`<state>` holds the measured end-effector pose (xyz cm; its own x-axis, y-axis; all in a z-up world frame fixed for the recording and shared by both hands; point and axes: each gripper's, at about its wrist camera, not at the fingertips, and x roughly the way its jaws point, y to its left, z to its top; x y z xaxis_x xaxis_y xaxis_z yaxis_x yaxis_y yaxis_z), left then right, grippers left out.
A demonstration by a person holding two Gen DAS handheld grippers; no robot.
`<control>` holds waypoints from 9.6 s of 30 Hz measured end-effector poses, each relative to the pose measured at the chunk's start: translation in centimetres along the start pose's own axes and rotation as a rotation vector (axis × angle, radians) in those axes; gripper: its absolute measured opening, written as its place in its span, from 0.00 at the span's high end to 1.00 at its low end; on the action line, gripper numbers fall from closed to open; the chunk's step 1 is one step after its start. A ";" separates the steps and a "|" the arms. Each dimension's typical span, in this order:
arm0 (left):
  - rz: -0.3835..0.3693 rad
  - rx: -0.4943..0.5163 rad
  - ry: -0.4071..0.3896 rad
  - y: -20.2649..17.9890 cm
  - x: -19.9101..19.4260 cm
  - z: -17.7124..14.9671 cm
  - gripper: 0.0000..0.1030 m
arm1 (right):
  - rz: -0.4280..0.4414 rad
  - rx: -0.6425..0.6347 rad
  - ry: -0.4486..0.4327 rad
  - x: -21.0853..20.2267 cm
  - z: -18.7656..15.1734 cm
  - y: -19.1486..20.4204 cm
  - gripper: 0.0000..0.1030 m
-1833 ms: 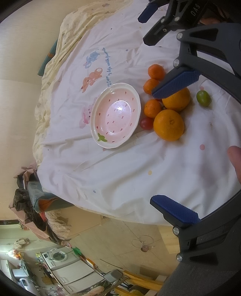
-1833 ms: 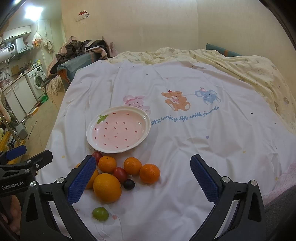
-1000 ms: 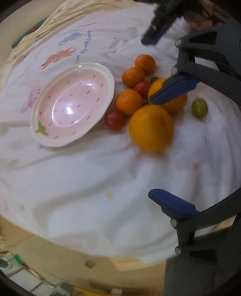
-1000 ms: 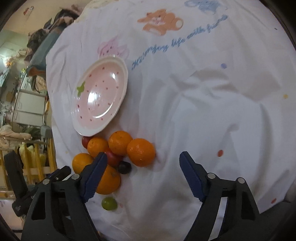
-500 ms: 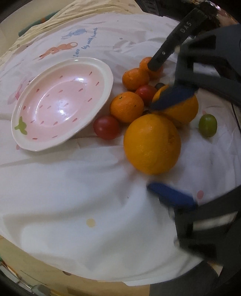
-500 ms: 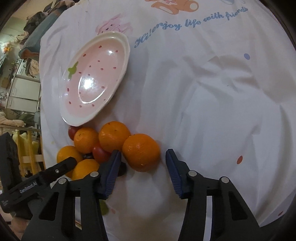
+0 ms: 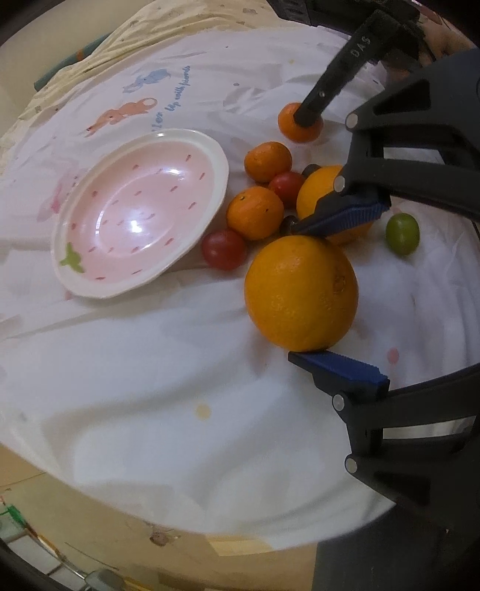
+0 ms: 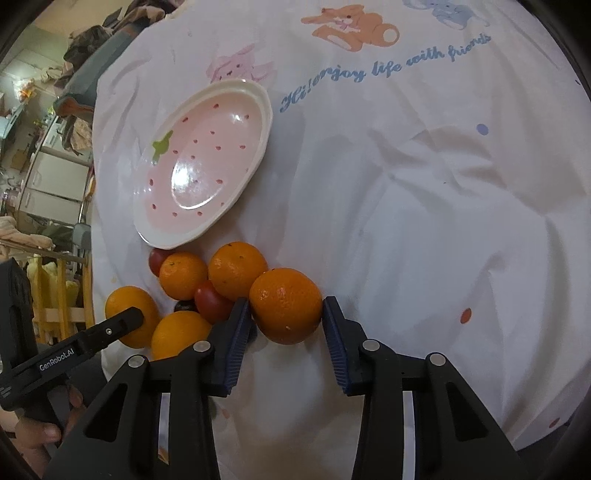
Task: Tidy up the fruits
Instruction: 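Close the left gripper on a large orange while the right gripper grasps a tangerine, then carry the large orange and tangerine with both grippers over the pink plate, then open the left gripper onto the plate while the right gripper releases the tangerine, then withdraw both open grippers from the plate back toward the fruit pile, then grasp another large orange with the left gripper while the right gripper grasps a dark plum, then carry the large orange and dark plum with both grippers onto the pink plate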
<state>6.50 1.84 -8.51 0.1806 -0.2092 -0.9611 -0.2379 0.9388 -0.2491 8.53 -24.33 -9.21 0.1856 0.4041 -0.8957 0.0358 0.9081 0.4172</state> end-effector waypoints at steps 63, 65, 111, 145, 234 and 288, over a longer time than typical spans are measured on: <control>0.142 0.318 -0.076 -6.9 5.1 15.3 0.45 | 0.169 -0.097 0.039 9.3 17.6 5.0 0.58; 0.147 0.319 -0.077 -7.0 5.2 15.4 0.43 | 0.165 -0.100 0.035 9.3 17.5 5.1 0.57; 0.067 0.238 -0.190 -4.4 -2.1 11.3 0.22 | 0.192 -0.069 -0.133 0.5 13.2 5.1 0.32; 0.043 0.320 0.057 -8.0 3.0 -3.2 0.22 | 0.087 0.135 -0.095 -1.9 2.3 -1.3 0.32; 0.094 0.194 -0.128 2.2 -3.6 2.8 0.48 | 0.014 -0.336 0.094 0.0 -0.8 5.5 0.75; 0.056 0.275 -0.038 -6.1 4.6 10.8 0.44 | 0.184 -0.095 0.005 4.4 13.7 2.6 0.73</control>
<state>19.13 -1.88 -10.12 0.2112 -0.1498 -0.9659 0.0185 0.9886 -0.1493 22.87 -21.72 -9.97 0.1755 0.5646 -0.8065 -0.0911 0.8250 0.5577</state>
